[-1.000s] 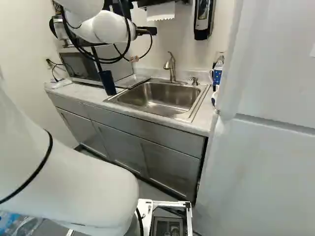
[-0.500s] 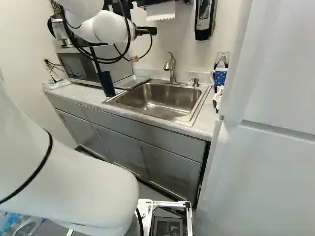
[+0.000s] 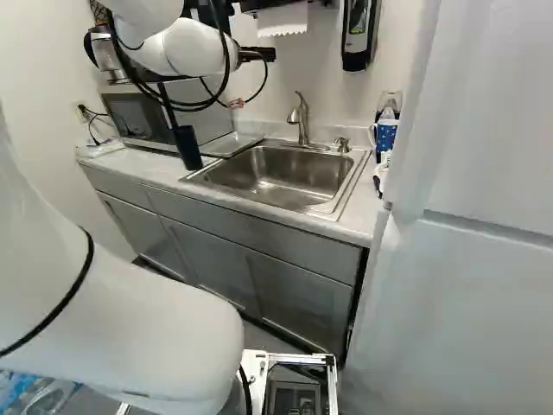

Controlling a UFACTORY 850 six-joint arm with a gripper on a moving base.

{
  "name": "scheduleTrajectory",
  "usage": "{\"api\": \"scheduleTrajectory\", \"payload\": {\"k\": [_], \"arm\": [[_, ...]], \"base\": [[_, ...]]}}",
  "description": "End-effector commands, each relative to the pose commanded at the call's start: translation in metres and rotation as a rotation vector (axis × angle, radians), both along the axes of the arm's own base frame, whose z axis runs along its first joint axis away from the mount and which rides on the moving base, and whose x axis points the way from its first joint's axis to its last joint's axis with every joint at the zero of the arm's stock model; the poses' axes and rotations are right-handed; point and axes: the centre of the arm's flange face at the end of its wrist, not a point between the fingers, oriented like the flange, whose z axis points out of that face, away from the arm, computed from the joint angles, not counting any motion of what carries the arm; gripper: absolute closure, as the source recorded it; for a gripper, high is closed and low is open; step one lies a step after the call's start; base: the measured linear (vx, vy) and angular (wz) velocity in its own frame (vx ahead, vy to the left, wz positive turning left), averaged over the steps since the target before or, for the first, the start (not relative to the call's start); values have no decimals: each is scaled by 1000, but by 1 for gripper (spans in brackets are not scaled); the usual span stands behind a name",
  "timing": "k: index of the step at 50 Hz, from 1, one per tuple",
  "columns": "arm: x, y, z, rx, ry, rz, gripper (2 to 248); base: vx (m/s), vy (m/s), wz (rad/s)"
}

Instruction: Rinse the cup and place it in the tray

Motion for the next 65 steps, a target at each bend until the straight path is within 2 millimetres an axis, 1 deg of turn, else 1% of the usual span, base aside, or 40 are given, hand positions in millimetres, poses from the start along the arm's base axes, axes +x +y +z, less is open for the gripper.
{"api": "scheduleTrajectory", "payload": {"k": [11, 32, 65], "arm": [[7, -2, 0, 0, 6, -5, 3], [20, -15, -4, 1, 61, -30, 3], [46, -36, -16, 10, 218, -71, 3]], "base": [[0, 0, 0], [0, 0, 0], [0, 0, 0]]}}
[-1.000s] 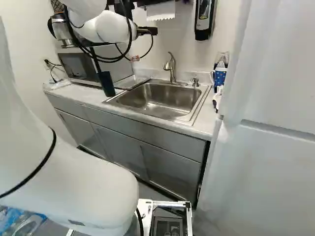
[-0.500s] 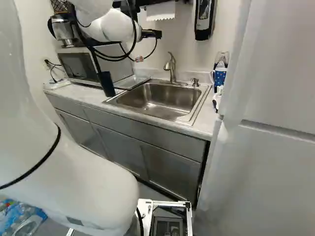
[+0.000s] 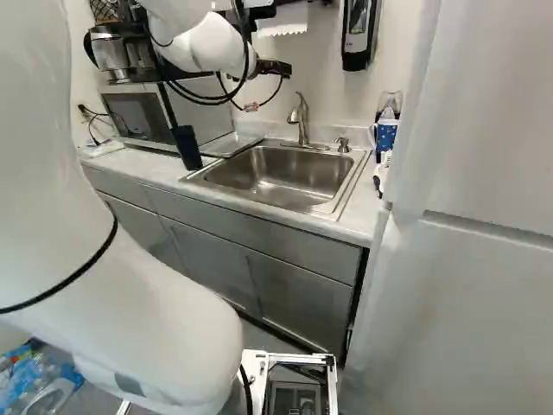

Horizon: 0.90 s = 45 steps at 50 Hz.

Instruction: Rinse the cup and place it in the tray

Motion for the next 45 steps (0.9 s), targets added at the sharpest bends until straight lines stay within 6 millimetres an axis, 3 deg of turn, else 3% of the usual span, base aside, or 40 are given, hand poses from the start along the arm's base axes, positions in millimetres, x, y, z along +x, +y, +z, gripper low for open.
{"api": "scheduleTrajectory", "payload": {"k": [45], "arm": [[45, -19, -11, 37, 136, -36, 3]], "base": [[0, 0, 0]]}}
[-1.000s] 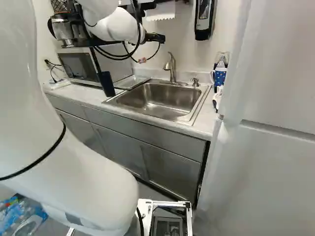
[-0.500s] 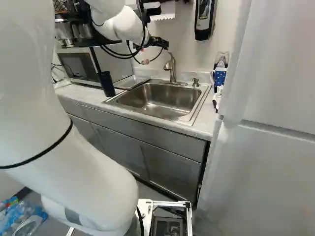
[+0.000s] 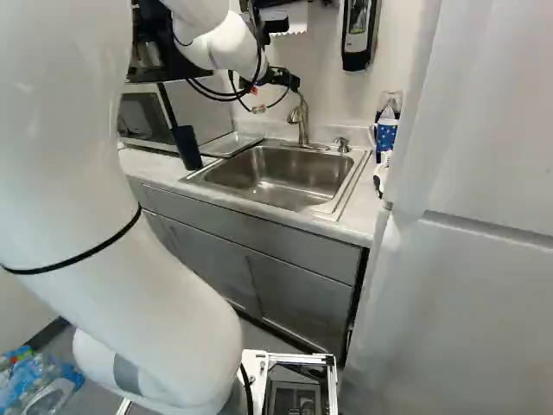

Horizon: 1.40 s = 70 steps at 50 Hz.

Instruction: Rinse the cup and place it in the tray

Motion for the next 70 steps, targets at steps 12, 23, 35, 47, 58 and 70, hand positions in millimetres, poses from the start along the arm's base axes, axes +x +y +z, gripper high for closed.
{"api": "scheduleTrajectory", "payload": {"k": [12, 23, 35, 47, 58, 70], "arm": [[16, -2, -2, 2, 18, 1, 3], [29, -2, -5, 5, 46, 3, 3], [44, -2, -8, 9, 76, 6, 3], [59, -2, -10, 11, 91, 9, 3], [73, -2, -12, 11, 99, 11, 3], [87, -3, -14, 12, 108, 13, 3]], "base": [[0, 0, 0], [0, 0, 0], [0, 0, 0], [0, 0, 0], [0, 0, 0], [0, 0, 0]]}}
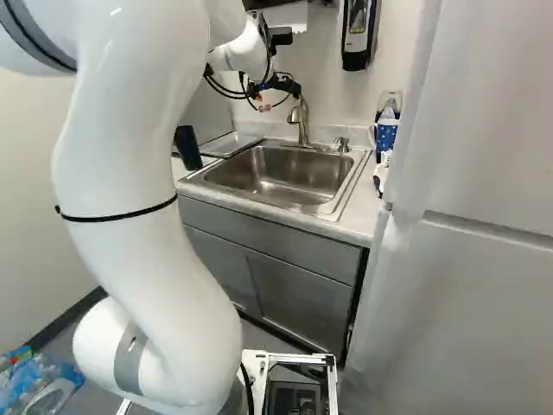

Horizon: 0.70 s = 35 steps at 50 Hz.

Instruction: Rinse the cup and place it in the tray

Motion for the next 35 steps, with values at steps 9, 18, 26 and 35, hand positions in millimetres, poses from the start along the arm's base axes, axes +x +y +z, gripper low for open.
{"api": "scheduleTrajectory", "payload": {"k": [9, 18, 26, 35], "arm": [[8, -2, -1, 0, -2, -2, 3], [16, -3, -2, -1, -5, -2, 3], [24, -3, -2, -1, -10, -1, 3], [33, -3, -2, -2, -23, 0, 3]], "base": [[0, 0, 0], [0, 0, 0], [0, 0, 0], [0, 0, 0]]}}
